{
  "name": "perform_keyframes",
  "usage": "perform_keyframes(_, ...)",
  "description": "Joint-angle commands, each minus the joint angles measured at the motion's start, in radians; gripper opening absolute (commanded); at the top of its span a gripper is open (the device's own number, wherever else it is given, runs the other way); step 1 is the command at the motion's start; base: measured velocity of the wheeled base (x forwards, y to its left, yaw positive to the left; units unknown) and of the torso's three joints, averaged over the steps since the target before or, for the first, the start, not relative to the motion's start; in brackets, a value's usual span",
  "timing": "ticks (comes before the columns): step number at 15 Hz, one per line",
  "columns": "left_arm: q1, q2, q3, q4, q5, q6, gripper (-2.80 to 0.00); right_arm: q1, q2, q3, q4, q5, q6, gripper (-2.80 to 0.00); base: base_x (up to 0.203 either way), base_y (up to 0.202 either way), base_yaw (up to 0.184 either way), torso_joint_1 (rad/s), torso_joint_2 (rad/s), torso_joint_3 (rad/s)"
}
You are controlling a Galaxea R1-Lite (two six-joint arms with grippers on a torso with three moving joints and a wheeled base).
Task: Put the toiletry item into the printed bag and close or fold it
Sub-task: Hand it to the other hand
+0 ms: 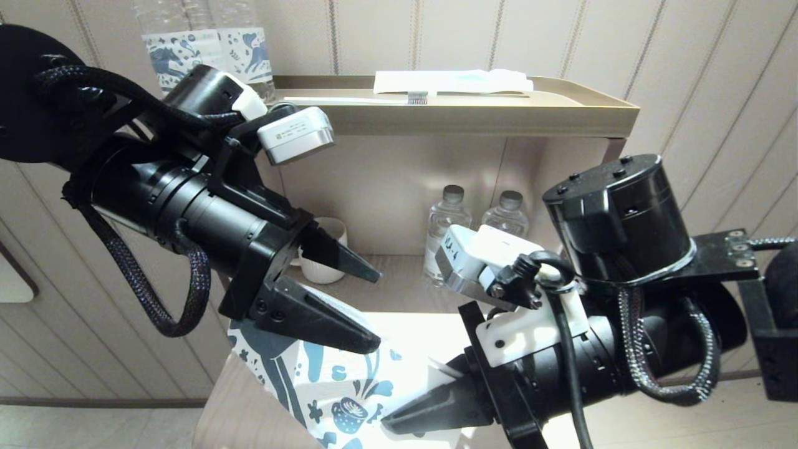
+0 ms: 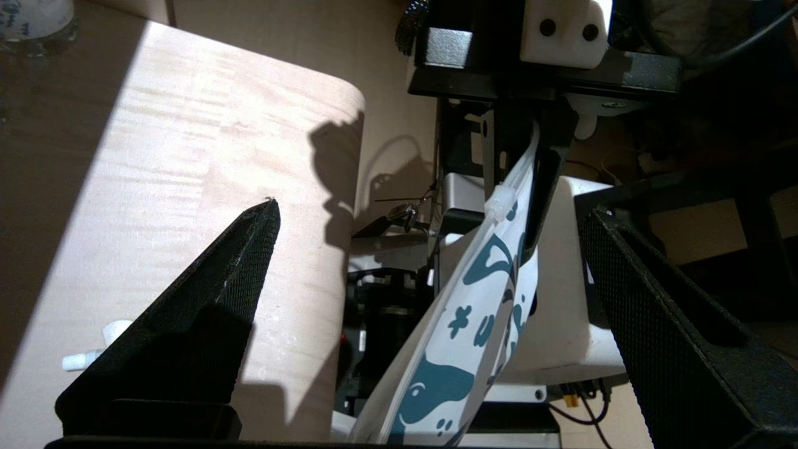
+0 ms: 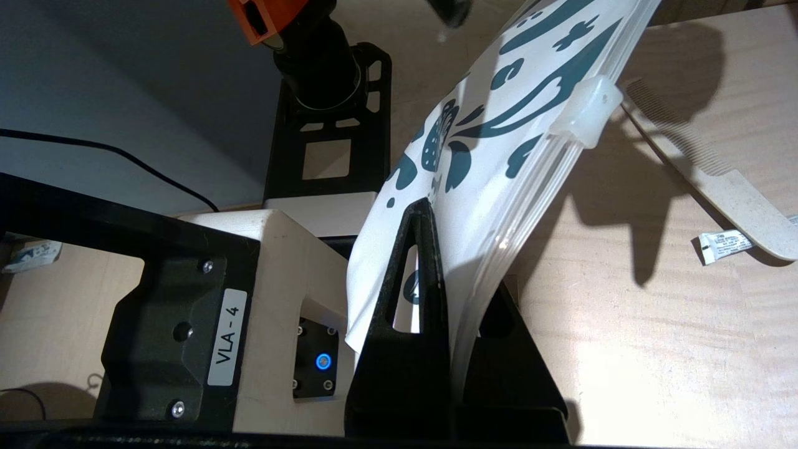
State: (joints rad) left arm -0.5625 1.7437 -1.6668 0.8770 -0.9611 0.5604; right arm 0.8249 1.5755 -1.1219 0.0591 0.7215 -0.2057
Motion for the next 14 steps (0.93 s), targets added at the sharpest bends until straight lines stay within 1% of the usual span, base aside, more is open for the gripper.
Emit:
perform_keyframes(1,-0.002,-0.009,0.006,0.004,-0.006,0.003,0.00,0.000,-0.003,0.001,0.001,0.004,-0.001,-2.80,0.000,0.000,0.000,0.000,0.00,0.000)
perform_keyframes(9,0.000,0.005,-0.001,-0.001,0.000,0.000,0.00,0.002,-0.009,-0.002,0.001,0.003,-0.001,-2.80,0.000,0.000,0.000,0.000,0.00,0.000)
perform_keyframes(10,0.000,0.002,0.004,-0.003,0.001,0.000,-2.80,0.003,-0.011,-0.003,0.000,0.003,-0.001,-2.80,0.000,0.000,0.000,0.000,0.00,0.000)
perform_keyframes(14,0.000,0.005,-0.002,-0.003,-0.001,-0.002,-2.80,0.003,-0.011,-0.006,0.001,0.003,-0.001,-2.80,0.000,0.000,0.000,0.000,0.00,0.000)
